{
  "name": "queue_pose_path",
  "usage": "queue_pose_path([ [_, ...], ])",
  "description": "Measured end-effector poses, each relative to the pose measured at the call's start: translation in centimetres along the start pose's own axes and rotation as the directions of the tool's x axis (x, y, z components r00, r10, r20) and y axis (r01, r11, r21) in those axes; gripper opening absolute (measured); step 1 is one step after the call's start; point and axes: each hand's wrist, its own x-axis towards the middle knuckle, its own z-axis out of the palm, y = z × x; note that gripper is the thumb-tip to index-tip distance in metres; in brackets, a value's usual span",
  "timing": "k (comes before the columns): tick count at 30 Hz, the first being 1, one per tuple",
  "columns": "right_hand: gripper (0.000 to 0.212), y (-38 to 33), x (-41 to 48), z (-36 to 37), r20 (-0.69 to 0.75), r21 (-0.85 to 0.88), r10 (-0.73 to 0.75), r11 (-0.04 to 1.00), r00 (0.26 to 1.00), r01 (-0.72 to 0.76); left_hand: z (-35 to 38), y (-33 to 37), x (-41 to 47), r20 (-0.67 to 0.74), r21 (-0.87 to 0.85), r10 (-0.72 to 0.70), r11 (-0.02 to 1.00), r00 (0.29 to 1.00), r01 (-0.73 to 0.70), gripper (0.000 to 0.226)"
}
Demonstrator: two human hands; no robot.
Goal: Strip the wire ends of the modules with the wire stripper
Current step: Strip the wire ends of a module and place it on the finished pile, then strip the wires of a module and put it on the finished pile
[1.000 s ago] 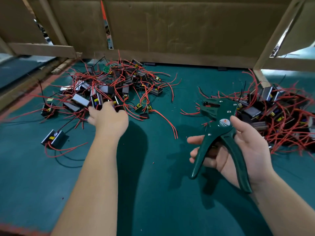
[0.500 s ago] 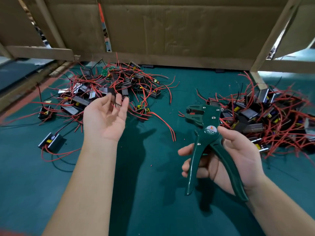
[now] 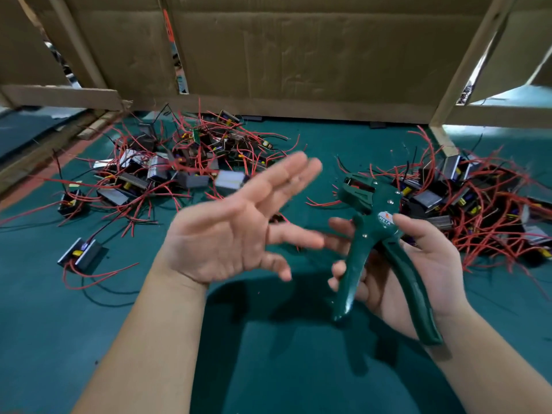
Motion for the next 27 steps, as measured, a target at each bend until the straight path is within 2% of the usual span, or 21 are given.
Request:
queue_pose_path([
  [3,0.059,-0.2,-0.1,-0.4,0.067,0.096,0.055,0.993,0.996,-0.062,0.1,-1.2,0.4,0.133,0.140,-0.198,0.974,0.971,0.179,0.080],
  [5,0.065,-0.3,-0.1,-0.7,0.131,0.090,0.098,0.990,0.987,-0.110,0.0,-1.6,0.7,0.156,0.207,-0.251,0.954,0.955,0.217,0.077],
  [8,0.058,-0.4,-0.1,-0.9,0.198,0.002,0.185,0.982,0.962,-0.189,-0.4,-1.4,0.6,0.109,0.211,-0.241,0.954,0.964,0.214,0.068],
  [11,0.045,-0.1,0.1,-1.0,0.258,-0.072,0.272,0.962,0.927,-0.262,-0.4,-1.3,0.7,-0.004,0.196,-0.175,0.965,0.985,0.173,0.046],
  [13,0.049,0.3,0.3,-0.8,0.213,-0.077,0.301,0.954,0.930,-0.291,0.0,-1.3,1.0,-0.002,0.191,-0.152,0.970,0.988,0.150,0.038],
  [15,0.058,0.5,0.4,-0.8,0.145,-0.015,0.282,0.959,0.948,-0.283,0.3,-1.4,1.2,0.063,0.221,-0.159,0.965,0.985,0.142,0.039],
  [17,0.060,0.5,0.3,-0.7,0.152,0.027,0.265,0.962,0.952,-0.272,0.4,-1.3,1.3,0.089,0.303,-0.194,0.939,0.977,0.159,0.033],
  [20,0.056,0.5,-0.1,-0.3,0.183,-0.065,0.260,0.965,0.948,-0.252,0.6,-1.0,1.3,0.045,0.374,-0.246,0.903,0.968,0.212,0.022],
  [22,0.068,0.9,-0.2,-0.2,0.193,-0.123,0.243,0.967,0.951,-0.222,0.7,-0.7,1.1,0.032,0.391,-0.258,0.893,0.966,0.225,0.020],
  [24,0.075,1.4,-0.2,-0.2,0.232,-0.154,0.219,0.970,0.948,-0.187,0.7,-0.6,1.0,0.034,0.330,-0.243,0.918,0.969,0.218,0.017],
  [27,0.060,2.0,0.0,0.0,0.282,-0.173,0.134,0.981,0.950,-0.087,1.1,-0.9,0.9,0.039,0.188,-0.142,0.973,0.989,0.133,0.031],
])
